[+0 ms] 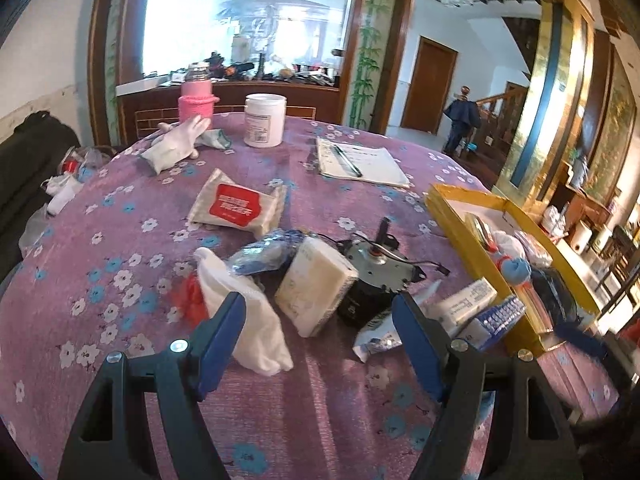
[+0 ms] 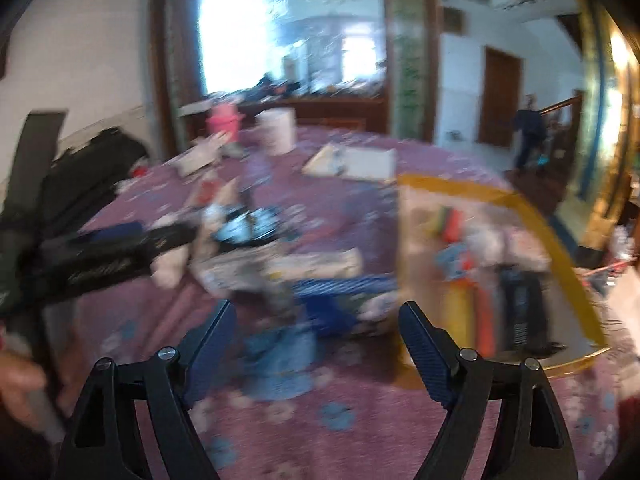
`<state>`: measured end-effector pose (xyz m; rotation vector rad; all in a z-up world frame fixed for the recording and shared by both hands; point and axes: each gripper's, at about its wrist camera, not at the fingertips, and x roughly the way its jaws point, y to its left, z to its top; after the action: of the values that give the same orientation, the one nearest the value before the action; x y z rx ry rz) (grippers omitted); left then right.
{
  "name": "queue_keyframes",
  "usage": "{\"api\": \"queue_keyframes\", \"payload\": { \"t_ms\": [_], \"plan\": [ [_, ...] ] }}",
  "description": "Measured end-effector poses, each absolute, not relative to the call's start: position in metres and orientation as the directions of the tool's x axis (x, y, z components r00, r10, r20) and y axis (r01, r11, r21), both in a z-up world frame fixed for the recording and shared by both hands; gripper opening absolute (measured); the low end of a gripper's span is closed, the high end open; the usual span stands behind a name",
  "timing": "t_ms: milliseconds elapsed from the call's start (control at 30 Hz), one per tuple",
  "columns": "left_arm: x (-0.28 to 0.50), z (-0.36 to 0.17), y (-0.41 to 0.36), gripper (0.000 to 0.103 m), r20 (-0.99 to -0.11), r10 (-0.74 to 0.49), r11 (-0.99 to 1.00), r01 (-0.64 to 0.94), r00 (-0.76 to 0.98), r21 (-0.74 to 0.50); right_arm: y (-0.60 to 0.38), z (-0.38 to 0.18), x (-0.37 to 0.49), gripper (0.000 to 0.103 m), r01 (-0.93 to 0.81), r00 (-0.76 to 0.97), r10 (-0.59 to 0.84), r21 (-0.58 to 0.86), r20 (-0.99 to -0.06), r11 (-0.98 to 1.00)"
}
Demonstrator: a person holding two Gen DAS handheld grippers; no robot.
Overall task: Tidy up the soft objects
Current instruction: 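Grasp the blue towel with right tool while left tool grasps the white glove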
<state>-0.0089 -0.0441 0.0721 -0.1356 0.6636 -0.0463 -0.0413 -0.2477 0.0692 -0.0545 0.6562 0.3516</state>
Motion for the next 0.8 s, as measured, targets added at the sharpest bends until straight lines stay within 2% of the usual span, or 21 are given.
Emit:
{"api": "queue_keyframes", "payload": {
  "t_ms": [33,100,233,267,300,333,467,600,667,800],
  "plan": [
    [-0.009,0.072,-0.042,0.075,-0.611,-0.085,0.989,-0.005,0.787,-0.145,-0.244,0.065,-0.039,0.08,-0.357,0.705,0.331,0.089,-0.627,0.93],
    [-0.009,0.074,-0.038,0.075,-0.609,-0.079,0.988,-0.021,0.79,-0.156,-0.235,0.054,-0.034,0.068,-0.382,0.647,0.364,0.128,-0.67,0.915],
    [-0.009,0.075,-0.029,0.075,-0.607,-0.085,0.982,-0.039,0.79,-0.187,-0.221,0.035,-0.027,0.064,-0.384,0.606,0.323,0.088,-0.727,0.919],
    [-0.008,0.074,-0.028,0.075,-0.61,-0.089,0.98,-0.039,0.788,-0.194,-0.219,0.029,-0.023,0.06,-0.386,0.588,0.327,0.098,-0.74,0.917],
    [-0.008,0.074,-0.026,0.075,-0.613,-0.092,0.979,-0.041,0.785,-0.2,-0.219,0.025,-0.021,0.047,-0.386,0.567,0.329,0.109,-0.756,0.916],
    [-0.008,0.074,-0.025,0.075,-0.614,-0.089,0.979,-0.046,0.784,-0.201,-0.22,0.024,-0.019,0.043,-0.387,0.56,0.338,0.122,-0.756,0.914],
    [-0.006,0.076,-0.022,0.075,-0.614,-0.071,0.98,-0.059,0.786,-0.189,-0.225,0.025,-0.021,0.04,-0.366,0.571,0.32,0.114,-0.756,0.923],
    [-0.003,0.083,-0.004,0.075,-0.621,-0.043,0.978,-0.092,0.783,-0.185,-0.2,0.033,-0.043,0.04,-0.348,0.676,0.167,-0.111,-0.718,0.931],
    [-0.002,0.086,0.012,0.075,-0.622,-0.038,0.97,-0.12,0.782,-0.21,-0.193,0.035,-0.049,0.04,-0.341,0.706,0.129,-0.175,-0.697,0.924],
    [0.002,0.084,0.039,0.075,-0.653,-0.067,0.958,-0.134,0.755,-0.253,-0.206,0.035,-0.04,0.04,-0.334,0.678,0.165,-0.101,-0.716,0.937]
  ]
}}
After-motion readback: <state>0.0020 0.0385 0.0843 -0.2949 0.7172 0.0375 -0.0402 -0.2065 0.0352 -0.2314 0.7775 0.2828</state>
